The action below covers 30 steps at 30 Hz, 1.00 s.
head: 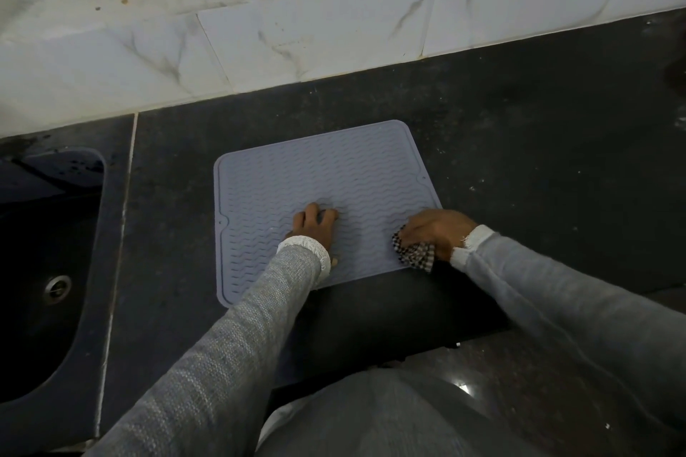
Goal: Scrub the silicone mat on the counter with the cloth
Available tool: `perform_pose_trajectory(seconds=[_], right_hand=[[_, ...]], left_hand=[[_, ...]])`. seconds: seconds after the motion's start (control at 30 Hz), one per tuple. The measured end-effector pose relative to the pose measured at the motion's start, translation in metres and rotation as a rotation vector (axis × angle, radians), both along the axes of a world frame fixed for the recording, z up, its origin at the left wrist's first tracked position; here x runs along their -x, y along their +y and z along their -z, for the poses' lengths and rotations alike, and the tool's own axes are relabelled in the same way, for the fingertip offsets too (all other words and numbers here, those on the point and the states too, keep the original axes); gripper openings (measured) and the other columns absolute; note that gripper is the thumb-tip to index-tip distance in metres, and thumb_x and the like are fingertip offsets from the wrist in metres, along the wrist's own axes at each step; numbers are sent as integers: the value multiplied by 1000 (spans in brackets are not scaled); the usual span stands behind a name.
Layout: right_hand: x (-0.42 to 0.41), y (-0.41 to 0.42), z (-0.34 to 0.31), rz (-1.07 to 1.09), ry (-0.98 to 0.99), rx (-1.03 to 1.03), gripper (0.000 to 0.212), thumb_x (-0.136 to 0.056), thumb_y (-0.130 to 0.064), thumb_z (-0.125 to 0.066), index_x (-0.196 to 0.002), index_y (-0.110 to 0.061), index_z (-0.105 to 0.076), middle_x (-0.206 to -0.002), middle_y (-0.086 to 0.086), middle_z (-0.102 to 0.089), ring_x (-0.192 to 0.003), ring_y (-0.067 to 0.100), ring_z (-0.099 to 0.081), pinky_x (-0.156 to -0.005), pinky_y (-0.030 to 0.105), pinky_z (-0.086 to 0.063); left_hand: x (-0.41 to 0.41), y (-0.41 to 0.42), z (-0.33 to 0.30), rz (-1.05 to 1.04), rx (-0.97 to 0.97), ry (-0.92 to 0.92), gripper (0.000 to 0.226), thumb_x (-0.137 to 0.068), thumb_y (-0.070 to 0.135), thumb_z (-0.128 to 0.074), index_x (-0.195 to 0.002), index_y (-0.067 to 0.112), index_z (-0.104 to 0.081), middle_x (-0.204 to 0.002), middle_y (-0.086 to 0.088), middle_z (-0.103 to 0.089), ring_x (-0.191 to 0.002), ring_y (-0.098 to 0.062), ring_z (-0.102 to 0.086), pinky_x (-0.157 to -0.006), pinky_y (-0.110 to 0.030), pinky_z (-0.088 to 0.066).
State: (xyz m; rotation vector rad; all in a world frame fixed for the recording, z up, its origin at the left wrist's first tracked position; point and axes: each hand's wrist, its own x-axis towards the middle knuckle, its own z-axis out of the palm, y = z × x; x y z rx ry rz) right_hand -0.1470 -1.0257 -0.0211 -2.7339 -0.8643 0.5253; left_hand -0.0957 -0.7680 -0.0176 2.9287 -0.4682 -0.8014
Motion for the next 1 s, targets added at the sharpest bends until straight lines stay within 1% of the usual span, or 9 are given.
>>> perform_pose_trajectory(seconds=[0.1, 0.23, 0.3, 0.4, 0.43, 0.5, 0.6, 0.77, 1.0], right_hand=[[-3, -21, -11, 96, 30, -56, 32, -61, -6, -82, -92, -14, -74, -98, 11, -72, -90, 31, -68, -80, 42, -56], [-11, -7, -21, 201, 43, -86, 32, -69, -12, -79, -100, -14, -73, -109, 8, -69, -102, 26, -64, -92, 34, -50], [-12, 20, -18, 191, 67, -180, 35, -62, -10, -83, -96, -11, -74, -103, 12, -71, -96, 29, -66, -91, 37, -50], [-9, 32, 4, 205, 72, -164, 48, -40, -35, -88, -84, -22, -74, -85, 3, -73, -83, 23, -67, -95, 44, -49], [-7, 26, 8, 165, -73, -142, 47, -38, -35, -87, -82, -22, -74, -82, 3, -73, -79, 23, -67, -91, 45, -51], [0, 16, -1, 106, -46, -226, 33, -55, -15, -83, -87, -13, -75, -90, 12, -73, -83, 32, -69, -82, 44, -52], [2, -24, -9, 167, -34, -166, 28, -71, -6, -76, -98, -13, -73, -103, 11, -71, -97, 32, -66, -88, 37, -49], [-6, -15, -13, 238, 2, -157, 36, -67, -9, -80, -101, -14, -72, -108, 8, -69, -102, 27, -64, -92, 39, -51], [0, 54, 8, -17, -196, -277, 30, -62, -4, -79, -91, -9, -74, -98, 12, -72, -90, 32, -68, -80, 46, -56]], left_hand=[[0, 0, 1, 3, -3, -7, 85, -72, 27, -78, -140, 26, -28, -144, -5, -18, -132, -31, -24, -105, -49, -37], [0, -2, 2, -3, -4, -4, 85, -72, 26, -79, -140, 26, -27, -145, -6, -17, -133, -31, -24, -106, -49, -37], [0, -2, 2, 0, -15, -10, 85, -72, 26, -79, -140, 25, -28, -144, -7, -19, -132, -32, -25, -106, -48, -37], [0, -2, 3, 6, -24, -20, 85, -72, 27, -79, -140, 25, -28, -144, -7, -19, -132, -32, -25, -107, -48, -36], [0, -2, 3, 6, -19, -20, 85, -73, 27, -79, -141, 25, -28, -144, -7, -18, -132, -32, -25, -107, -47, -36], [0, -2, 3, 1, -8, -20, 85, -73, 27, -78, -141, 26, -27, -145, -7, -18, -132, -32, -24, -107, -47, -36], [0, -2, 3, 4, -13, -20, 86, -72, 27, -78, -142, 26, -27, -145, -7, -17, -133, -32, -23, -107, -47, -36], [-2, -3, 4, 6, -15, -7, 88, -72, 27, -79, -142, 26, -26, -145, -7, -17, -133, -32, -23, -107, -48, -36], [-1, -1, 6, 3, -12, -25, 88, -71, 28, -80, -141, 26, -27, -144, -6, -18, -132, -32, -24, -107, -48, -36]])
